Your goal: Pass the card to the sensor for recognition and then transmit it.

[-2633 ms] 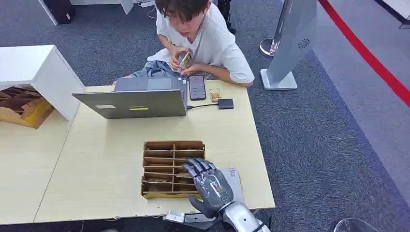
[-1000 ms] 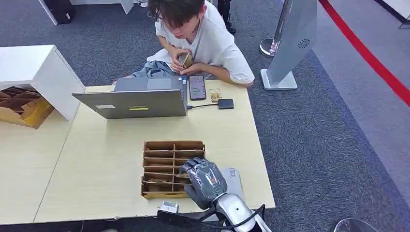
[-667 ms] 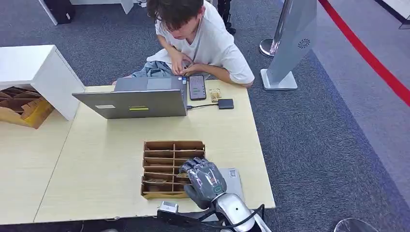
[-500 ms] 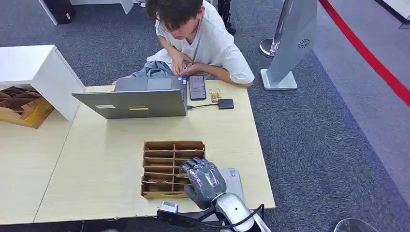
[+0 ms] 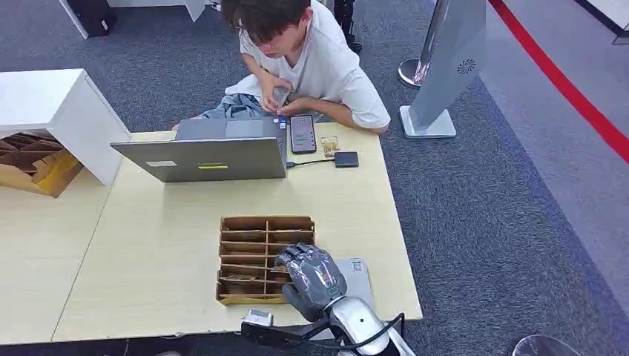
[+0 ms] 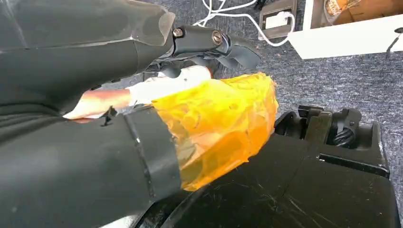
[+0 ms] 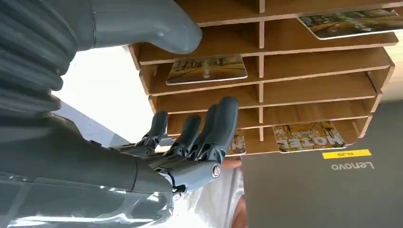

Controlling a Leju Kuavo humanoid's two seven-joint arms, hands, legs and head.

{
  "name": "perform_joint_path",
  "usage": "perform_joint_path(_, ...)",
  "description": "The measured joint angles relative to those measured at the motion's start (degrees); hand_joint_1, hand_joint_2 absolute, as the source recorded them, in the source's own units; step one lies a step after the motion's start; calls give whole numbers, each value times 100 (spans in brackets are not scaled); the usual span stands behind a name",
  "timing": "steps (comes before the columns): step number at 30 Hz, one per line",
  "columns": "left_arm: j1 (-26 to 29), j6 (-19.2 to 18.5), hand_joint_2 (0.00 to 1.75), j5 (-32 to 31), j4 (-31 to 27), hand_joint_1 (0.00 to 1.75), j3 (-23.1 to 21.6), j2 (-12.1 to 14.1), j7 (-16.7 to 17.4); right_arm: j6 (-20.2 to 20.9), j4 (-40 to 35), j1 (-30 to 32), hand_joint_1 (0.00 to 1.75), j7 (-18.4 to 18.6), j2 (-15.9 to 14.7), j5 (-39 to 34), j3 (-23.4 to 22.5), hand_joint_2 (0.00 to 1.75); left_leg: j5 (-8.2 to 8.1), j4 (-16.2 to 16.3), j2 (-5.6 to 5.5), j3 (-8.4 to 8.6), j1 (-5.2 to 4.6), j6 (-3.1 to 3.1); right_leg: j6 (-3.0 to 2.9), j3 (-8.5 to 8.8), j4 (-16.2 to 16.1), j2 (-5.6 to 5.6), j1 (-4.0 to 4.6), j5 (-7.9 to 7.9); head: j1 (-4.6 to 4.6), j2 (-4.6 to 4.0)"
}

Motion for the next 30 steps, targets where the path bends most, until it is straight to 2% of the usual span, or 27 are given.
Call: perform_joint_path(30,-13,-26,0,-74,-50,0,0,0,0,101,319,-133,72,105,110,15,0,175,0,0,0,0,0,0,0,0,0,0,0,0,0,0)
